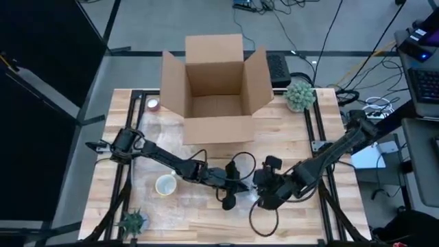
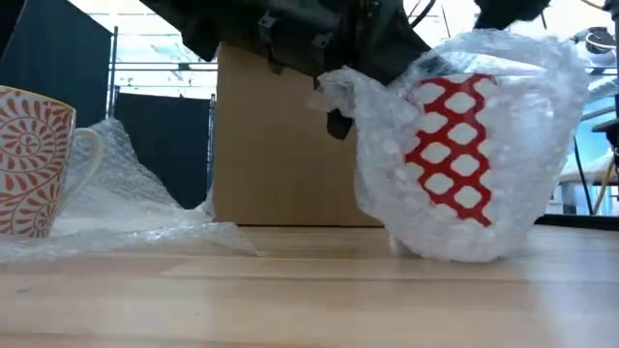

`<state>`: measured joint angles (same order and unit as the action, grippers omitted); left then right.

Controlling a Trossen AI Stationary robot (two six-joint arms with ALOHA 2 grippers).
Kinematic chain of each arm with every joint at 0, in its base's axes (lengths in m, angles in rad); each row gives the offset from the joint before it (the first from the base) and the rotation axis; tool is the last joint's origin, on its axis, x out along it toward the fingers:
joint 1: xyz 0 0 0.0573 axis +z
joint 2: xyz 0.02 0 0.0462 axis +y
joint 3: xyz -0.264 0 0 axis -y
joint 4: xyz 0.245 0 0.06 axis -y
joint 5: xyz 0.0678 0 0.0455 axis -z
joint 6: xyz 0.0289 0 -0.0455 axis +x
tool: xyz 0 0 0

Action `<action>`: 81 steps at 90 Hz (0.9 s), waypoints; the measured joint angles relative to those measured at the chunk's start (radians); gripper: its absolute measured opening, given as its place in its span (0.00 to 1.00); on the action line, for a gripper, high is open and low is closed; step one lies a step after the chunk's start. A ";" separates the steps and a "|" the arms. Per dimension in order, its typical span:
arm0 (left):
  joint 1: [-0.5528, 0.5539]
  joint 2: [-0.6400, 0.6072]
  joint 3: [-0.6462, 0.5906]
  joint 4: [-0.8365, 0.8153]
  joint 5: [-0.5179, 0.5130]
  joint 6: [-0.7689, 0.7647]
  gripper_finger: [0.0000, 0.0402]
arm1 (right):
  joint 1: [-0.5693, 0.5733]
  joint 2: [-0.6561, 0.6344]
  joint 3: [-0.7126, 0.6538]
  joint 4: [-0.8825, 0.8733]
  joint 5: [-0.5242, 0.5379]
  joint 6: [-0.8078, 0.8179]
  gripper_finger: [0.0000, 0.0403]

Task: Wrap mug
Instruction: Wrap the red mug with the bubble wrap

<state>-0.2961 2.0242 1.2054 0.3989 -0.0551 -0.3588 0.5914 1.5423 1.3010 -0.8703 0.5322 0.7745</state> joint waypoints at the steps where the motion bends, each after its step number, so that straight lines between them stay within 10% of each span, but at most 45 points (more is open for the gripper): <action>1: 0.000 0.000 0.000 0.000 0.000 0.000 0.00 | -0.003 0.000 0.000 0.001 0.011 0.001 0.41; 81: 0.000 0.009 -0.007 -0.019 0.006 -0.002 0.00 | 0.002 -0.033 -0.126 0.065 -0.119 0.157 0.41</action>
<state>-0.2962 2.0335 1.1988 0.3802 -0.0486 -0.3604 0.5930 1.5093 1.1751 -0.8051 0.4137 0.9314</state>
